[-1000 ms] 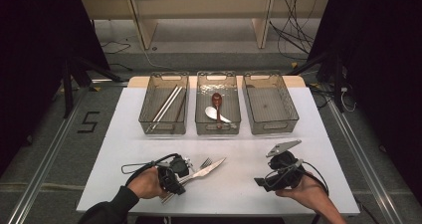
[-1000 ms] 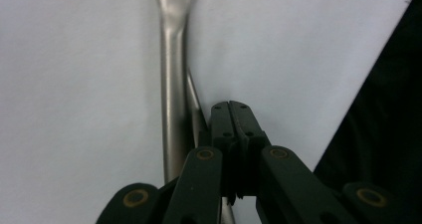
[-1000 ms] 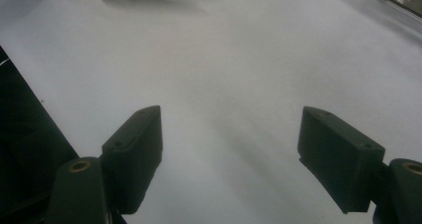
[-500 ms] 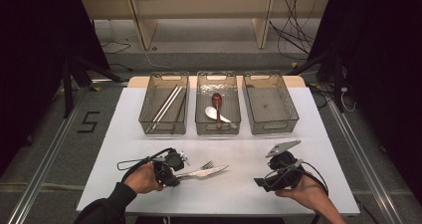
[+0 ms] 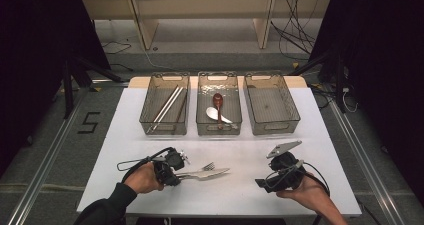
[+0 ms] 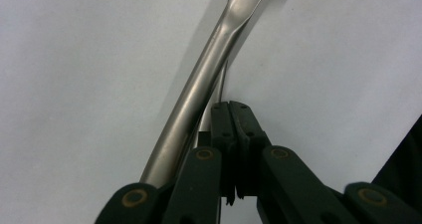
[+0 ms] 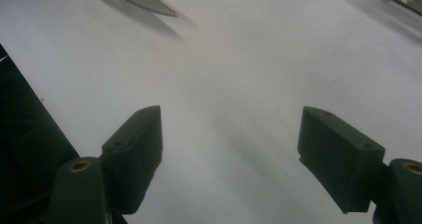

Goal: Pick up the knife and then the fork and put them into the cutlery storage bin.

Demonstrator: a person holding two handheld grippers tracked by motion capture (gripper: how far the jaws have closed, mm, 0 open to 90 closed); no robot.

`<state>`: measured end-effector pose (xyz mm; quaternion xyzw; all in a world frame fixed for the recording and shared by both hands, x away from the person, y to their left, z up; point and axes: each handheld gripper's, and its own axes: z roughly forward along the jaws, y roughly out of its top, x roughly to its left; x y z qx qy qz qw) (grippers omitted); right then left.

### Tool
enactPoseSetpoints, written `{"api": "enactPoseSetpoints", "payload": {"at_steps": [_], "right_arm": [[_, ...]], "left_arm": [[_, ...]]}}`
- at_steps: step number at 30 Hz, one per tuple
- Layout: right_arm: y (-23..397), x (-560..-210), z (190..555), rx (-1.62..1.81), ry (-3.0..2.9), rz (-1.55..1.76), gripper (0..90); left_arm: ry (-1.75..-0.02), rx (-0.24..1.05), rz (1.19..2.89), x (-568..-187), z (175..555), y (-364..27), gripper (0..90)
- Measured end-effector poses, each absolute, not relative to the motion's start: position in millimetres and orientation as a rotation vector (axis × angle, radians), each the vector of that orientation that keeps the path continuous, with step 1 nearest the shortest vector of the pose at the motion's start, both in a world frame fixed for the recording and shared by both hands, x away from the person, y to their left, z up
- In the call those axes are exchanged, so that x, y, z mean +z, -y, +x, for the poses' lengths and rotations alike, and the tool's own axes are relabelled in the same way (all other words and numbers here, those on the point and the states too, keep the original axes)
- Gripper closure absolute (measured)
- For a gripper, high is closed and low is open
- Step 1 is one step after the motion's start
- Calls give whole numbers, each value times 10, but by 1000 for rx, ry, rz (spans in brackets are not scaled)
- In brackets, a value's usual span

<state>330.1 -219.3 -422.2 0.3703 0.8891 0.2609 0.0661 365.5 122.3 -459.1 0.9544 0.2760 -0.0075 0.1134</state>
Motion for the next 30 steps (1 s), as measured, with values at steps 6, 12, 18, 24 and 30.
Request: {"api": "enactPoseSetpoints", "payload": {"at_steps": [6,12,18,24,30], "right_arm": [[2189,-4221,3299,789,-2684,1113,266],[2188,-4230,3309,789,-2686,1116,266],[2189,-4230,3310,790,-2683,1118,266],[2191,-4230,3310,792,-2683,1116,266],[2189,-4228,3309,794,-2683,1117,266]], "left_arm": [[-861,-51,2681,-4413,3755,-1375,829],[-941,-29,2656,-4340,3828,-1447,556],[-904,-16,2693,-4366,3833,-1398,362],[-869,5,2715,-4383,3863,-1371,295],[-873,8,2725,-4424,3879,-1368,264]]}}
